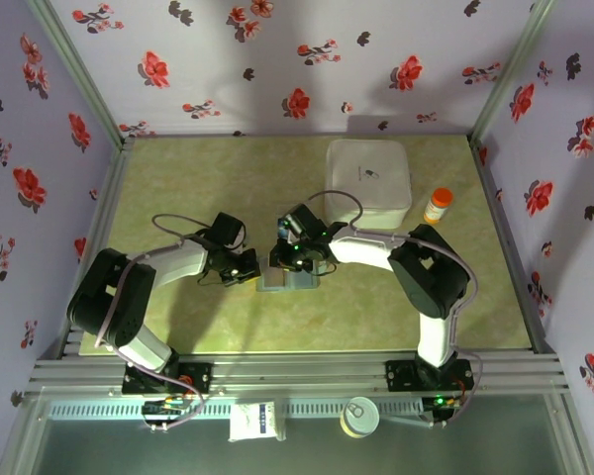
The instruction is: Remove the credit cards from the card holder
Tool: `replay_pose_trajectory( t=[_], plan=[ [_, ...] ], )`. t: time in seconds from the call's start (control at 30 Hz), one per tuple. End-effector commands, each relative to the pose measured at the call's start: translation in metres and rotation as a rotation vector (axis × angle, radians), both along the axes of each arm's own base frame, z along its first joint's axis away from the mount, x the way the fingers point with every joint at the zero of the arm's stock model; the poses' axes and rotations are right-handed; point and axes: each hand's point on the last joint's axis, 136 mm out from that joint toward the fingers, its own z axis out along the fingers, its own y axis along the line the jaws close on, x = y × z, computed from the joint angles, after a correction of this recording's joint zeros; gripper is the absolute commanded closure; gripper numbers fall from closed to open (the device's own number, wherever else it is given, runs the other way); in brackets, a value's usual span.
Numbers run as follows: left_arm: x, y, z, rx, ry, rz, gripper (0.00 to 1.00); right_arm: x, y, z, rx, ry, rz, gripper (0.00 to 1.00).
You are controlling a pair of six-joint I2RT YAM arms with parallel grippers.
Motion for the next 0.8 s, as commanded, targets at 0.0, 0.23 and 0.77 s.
replay_pose_trajectory(
  t=[0.0,0.23,0.77],
  plan=[
    [-0.003,0.008,-0.008,0.029,0.009,-0.005,0.97,-0.006,0.003,-0.004,-0.020,0.035,0.012,0.77],
    [-0.003,0.010,-0.008,0.032,0.010,-0.007,0.97,-0.006,0.001,-0.008,-0.043,0.042,0.015,0.77],
    [-0.005,0.013,-0.011,0.041,0.027,-0.003,0.97,-0.008,-0.009,-0.016,-0.101,0.043,0.020,0.77]
  ],
)
